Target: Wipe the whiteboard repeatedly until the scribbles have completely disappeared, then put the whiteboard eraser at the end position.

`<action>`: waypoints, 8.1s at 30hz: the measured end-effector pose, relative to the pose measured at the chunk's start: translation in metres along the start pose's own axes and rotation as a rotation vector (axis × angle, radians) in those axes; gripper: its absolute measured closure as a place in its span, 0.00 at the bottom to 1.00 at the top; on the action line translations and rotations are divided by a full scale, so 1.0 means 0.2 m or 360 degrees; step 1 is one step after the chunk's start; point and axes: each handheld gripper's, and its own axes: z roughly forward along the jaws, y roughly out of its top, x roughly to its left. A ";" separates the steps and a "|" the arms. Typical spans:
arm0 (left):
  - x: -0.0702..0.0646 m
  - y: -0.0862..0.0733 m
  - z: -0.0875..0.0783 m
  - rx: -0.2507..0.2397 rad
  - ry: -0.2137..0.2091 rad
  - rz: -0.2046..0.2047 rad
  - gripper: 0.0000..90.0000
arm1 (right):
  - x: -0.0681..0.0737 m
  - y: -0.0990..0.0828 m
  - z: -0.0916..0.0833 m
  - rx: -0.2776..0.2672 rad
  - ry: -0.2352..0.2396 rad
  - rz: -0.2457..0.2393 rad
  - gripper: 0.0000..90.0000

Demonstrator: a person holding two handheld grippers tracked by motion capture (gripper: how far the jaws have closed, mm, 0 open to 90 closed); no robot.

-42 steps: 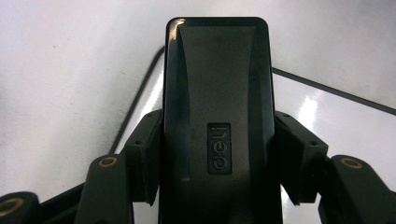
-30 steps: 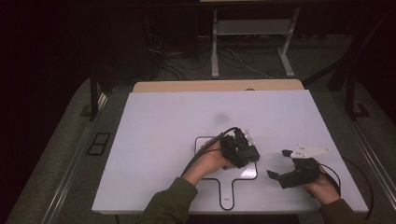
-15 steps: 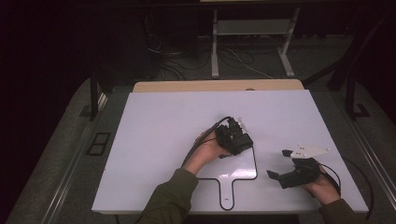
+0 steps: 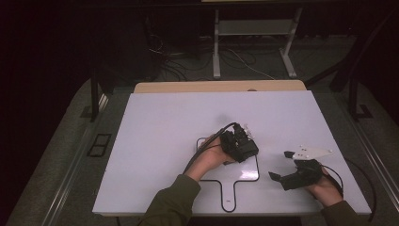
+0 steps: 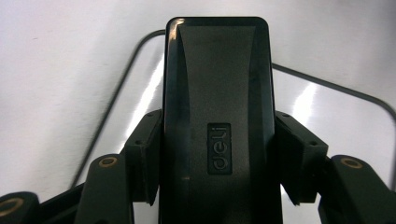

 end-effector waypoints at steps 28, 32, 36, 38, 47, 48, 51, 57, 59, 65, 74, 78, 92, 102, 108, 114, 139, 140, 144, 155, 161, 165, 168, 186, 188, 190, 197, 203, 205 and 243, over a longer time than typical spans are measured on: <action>0.16 -0.01 -0.15 -0.0155 -0.0033 -0.0130 0.44 | -0.01 0.01 0.00 -0.0012 -0.0012 0.0023 0.00; 0.20 0.00 -0.20 -0.0177 -0.0014 -0.0151 0.44 | -0.02 0.01 0.00 -0.0015 -0.0009 0.0021 0.00; 0.23 0.00 -0.23 -0.0182 0.0004 -0.0178 0.44 | -0.02 0.01 0.01 -0.0019 0.0000 0.0021 0.00; 0.26 0.00 -0.24 -0.0190 0.0015 -0.0185 0.44 | -0.02 0.01 0.01 -0.0021 0.0002 0.0022 0.00; 0.41 -0.02 -0.28 -0.0203 0.0069 -0.0254 0.44 | -0.02 0.02 0.02 -0.0010 0.0007 0.0020 0.00; 0.43 -0.02 -0.28 -0.0213 0.0081 -0.0271 0.44 | -0.02 0.01 0.02 -0.0011 0.0006 0.0022 0.00; 0.48 -0.04 -0.26 -0.0222 0.0098 -0.0312 0.44 | -0.02 0.01 0.02 -0.0017 0.0012 0.0022 0.00; 0.61 -0.05 -0.21 -0.0199 0.0144 -0.0338 0.44 | -0.02 0.01 0.01 -0.0022 0.0023 0.0018 0.00; 0.64 -0.04 -0.18 -0.0202 0.0155 -0.0376 0.44 | -0.02 0.01 0.01 -0.0029 0.0027 0.0015 0.00; 0.72 -0.06 -0.10 -0.0178 0.0164 -0.0438 0.44 | -0.02 0.01 0.02 -0.0024 0.0030 0.0010 0.00; 0.75 -0.09 0.00 -0.0114 0.0163 -0.0446 0.44 | -0.02 0.01 0.02 -0.0026 0.0029 0.0013 0.00; 0.75 -0.09 0.02 -0.0123 0.0162 -0.0460 0.43 | -0.02 0.01 0.01 -0.0026 0.0028 0.0012 0.00; 0.76 -0.09 0.01 -0.0226 0.0140 -0.0494 0.37 | -0.01 0.02 0.02 -0.0024 0.0036 0.0014 0.00; 0.74 -0.09 -0.06 -0.0326 0.0182 -0.0488 0.30 | -0.02 0.01 0.04 -0.0031 0.0075 0.0024 0.00; 0.73 -0.13 -0.10 -0.0397 0.0194 -0.0519 0.24 | -0.03 -0.01 0.03 -0.0023 0.0091 0.0028 0.00; 0.71 -0.17 -0.11 -0.0432 0.0183 -0.0519 0.20 | -0.04 -0.01 0.03 -0.0037 0.0108 0.0039 0.00; 0.53 -0.29 -0.27 -0.0516 0.0201 -0.0496 0.00 | -0.04 -0.01 0.03 -0.0033 0.0090 0.0050 0.00; 0.52 -0.29 -0.27 -0.0524 0.0208 -0.0500 0.00 | -0.04 -0.01 0.03 -0.0032 0.0089 0.0050 0.00; 0.48 -0.31 -0.29 -0.0509 0.0189 -0.0503 0.00 | -0.04 -0.01 0.03 -0.0034 0.0088 0.0052 0.00; 0.37 -0.41 -0.35 -0.0556 0.0190 -0.0493 0.00 | -0.04 -0.01 0.03 -0.0036 0.0084 0.0052 0.00; 0.30 -0.47 -0.37 -0.0576 0.0197 -0.0482 0.00 | -0.04 -0.01 0.03 -0.0038 0.0078 0.0050 0.00; 0.27 -0.52 -0.38 -0.0575 0.0199 -0.0473 0.00 | -0.04 -0.01 0.03 -0.0036 0.0080 0.0052 0.00; 0.25 -0.56 -0.39 -0.0590 0.0200 -0.0476 0.00 | -0.04 -0.01 0.03 -0.0038 0.0077 0.0051 0.00; 0.09 -0.72 -0.43 -0.0619 0.0185 -0.0456 0.00 | -0.04 -0.01 0.03 -0.0044 0.0077 0.0059 0.00; 0.08 -0.74 -0.44 -0.0614 0.0182 -0.0454 0.00 | -0.04 -0.01 0.03 -0.0044 0.0077 0.0058 0.00; 0.06 -0.76 -0.44 -0.0630 0.0188 -0.0458 0.00 | -0.04 -0.01 0.03 -0.0042 0.0077 0.0061 0.00; 0.01 -0.84 -0.46 -0.0658 0.0206 -0.0476 0.00 | -0.04 -0.01 0.03 -0.0047 0.0078 0.0065 0.00; -0.03 -0.90 -0.48 -0.0686 0.0217 -0.0497 0.00 | -0.04 -0.01 0.02 -0.0051 0.0078 0.0064 0.00; -0.05 -0.92 -0.48 -0.0701 0.0222 -0.0508 0.00 | -0.04 -0.01 0.02 -0.0053 0.0076 0.0064 0.00; -0.11 -1.12 -0.50 -0.0699 0.0261 -0.0589 0.00 | -0.04 -0.01 0.02 -0.0044 0.0060 0.0057 0.00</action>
